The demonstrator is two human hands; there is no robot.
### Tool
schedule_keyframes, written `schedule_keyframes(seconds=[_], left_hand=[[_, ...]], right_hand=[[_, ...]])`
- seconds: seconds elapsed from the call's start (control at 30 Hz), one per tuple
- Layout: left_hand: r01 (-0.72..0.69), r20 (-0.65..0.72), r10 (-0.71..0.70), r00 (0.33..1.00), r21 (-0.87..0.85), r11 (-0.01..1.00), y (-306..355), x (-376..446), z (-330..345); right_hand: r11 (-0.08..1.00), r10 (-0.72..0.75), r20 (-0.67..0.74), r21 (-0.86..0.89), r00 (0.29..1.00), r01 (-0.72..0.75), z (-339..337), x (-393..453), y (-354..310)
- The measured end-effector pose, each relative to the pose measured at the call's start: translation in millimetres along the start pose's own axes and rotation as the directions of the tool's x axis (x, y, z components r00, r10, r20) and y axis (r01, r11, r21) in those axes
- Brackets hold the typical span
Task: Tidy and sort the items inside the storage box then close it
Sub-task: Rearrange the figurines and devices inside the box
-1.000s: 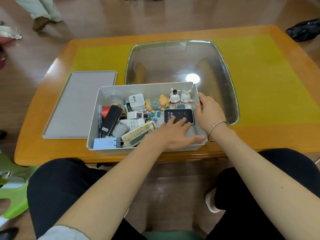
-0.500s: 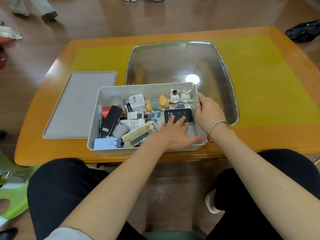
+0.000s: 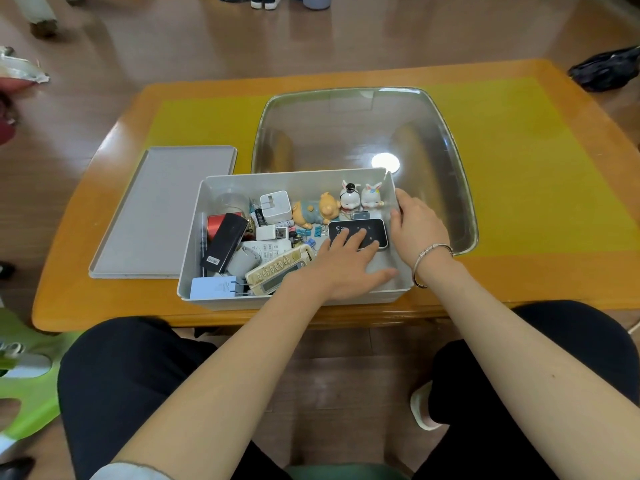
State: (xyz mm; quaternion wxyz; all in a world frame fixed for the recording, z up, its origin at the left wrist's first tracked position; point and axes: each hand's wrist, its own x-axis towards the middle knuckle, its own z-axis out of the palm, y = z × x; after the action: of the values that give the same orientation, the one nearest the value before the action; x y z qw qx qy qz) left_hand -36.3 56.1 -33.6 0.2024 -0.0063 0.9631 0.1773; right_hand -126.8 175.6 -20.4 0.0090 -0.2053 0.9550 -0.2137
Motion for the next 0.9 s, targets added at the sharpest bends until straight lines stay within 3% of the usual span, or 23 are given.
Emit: schedule_keyframes(seconds=[0.17,0.3,0.47,0.6,0.7,0.77,0.9], left_hand=[[0.132,-0.150,-0.110,0.983,0.143,0.981,-16.0,-7.0,-11.6],[0.275,-0.146,-0.250,0.957,0.190,0.942,-27.0,-7.7,-16.2],[0.283,-0.091,-0.270,0.958,0.177,0.943,-33.9,-2.3,-12.0],[0.234,-0.124,-0.218,0.968,0.141,0.962,-35.5,-4.9,-14.1],[0.139,-0.255,-0.101,0.962,0.132,0.982,-34.6,-13.3,-23.1],[0.103,-0.385,-0.046,0.922,0.128,0.986,-37.8,-22.8,-30.2],[0.166,-0.601,-0.168,0.782,-0.059,0.984,-63.8,-53.3,-40.1]], right_hand=[[1.000,0.002,-0.003,-0.013,1.000,-0.002,0.7,0.0,-1.1],[1.000,0.014,-0.005,-0.020,1.000,-0.014,0.3,-0.1,-2.0],[0.999,0.011,-0.011,-0.041,1.000,-0.012,0.6,-0.3,-2.2],[0.994,0.014,-0.008,-0.108,1.000,-0.015,0.6,1.1,-3.2],[0.985,0.025,0.008,-0.173,1.000,-0.023,-1.1,2.4,-7.2],[0.964,-0.020,-0.018,-0.266,1.000,0.014,-2.6,2.6,-10.3],[0.946,-0.136,-0.079,-0.307,0.988,0.106,-4.6,1.2,-22.4]])
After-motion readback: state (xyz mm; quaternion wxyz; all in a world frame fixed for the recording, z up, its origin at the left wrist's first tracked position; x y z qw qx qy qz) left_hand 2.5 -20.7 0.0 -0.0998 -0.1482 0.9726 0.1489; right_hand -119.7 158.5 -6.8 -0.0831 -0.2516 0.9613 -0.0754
